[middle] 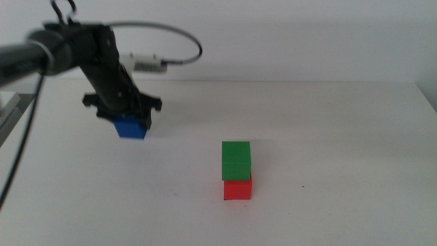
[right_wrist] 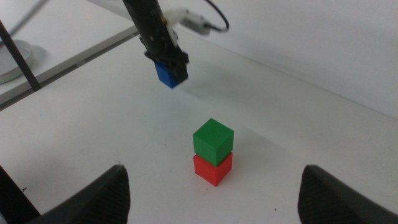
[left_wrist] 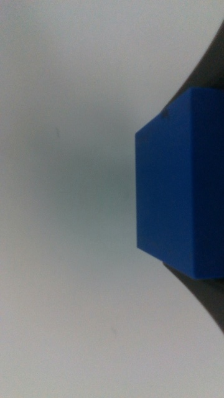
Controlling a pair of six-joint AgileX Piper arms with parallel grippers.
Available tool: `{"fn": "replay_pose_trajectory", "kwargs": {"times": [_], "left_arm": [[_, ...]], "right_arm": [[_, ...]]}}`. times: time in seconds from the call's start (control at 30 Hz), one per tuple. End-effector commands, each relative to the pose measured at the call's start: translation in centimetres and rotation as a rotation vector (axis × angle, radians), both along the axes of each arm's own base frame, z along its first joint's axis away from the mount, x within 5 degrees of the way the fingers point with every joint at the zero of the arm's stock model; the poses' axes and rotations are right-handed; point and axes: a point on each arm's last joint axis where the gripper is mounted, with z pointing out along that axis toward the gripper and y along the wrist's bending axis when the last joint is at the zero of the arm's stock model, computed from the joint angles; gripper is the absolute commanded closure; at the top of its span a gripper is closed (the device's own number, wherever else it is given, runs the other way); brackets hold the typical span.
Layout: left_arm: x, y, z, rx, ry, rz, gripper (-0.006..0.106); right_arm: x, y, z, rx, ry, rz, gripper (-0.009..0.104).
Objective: Stack red cubes first, then green, then blue cubes in a specific spot.
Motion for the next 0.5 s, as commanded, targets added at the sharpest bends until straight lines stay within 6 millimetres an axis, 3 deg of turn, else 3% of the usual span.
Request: {"fn": "replay_pose_trajectory", "kwargs": {"times": [0.0, 0.1, 0.23, 0.33, 0.47], "left_arm": [[-2.5, -1.8, 4.6, -0.023, -0.064, 0.022, 0.102], [-7.1, -5.0, 8.3, 0.041, -0.118, 0.108, 0.102], [-12.8, -10.6, 11.8, 0.021, -0.118, 0.198, 0.102], [-14.6, -14.2, 13.0, 0.001, -0.173, 0.118, 0.102], [-14.4, -17.0, 12.8, -0.060, -0.137, 0.113, 0.102]], "right_arm": [[0.0, 0.0, -0.1, -0.004, -0.010, 0.002, 0.005], [0.0, 0.0, -0.1, -0.004, -0.010, 0.002, 0.005], [0.0, 0.0, -0.1, -0.004, -0.010, 0.002, 0.005], [0.0, 0.0, -0.1, -0.004, -0.010, 0.002, 0.005], [0.0, 0.0, -0.1, -0.004, -0.010, 0.002, 0.005]]}}
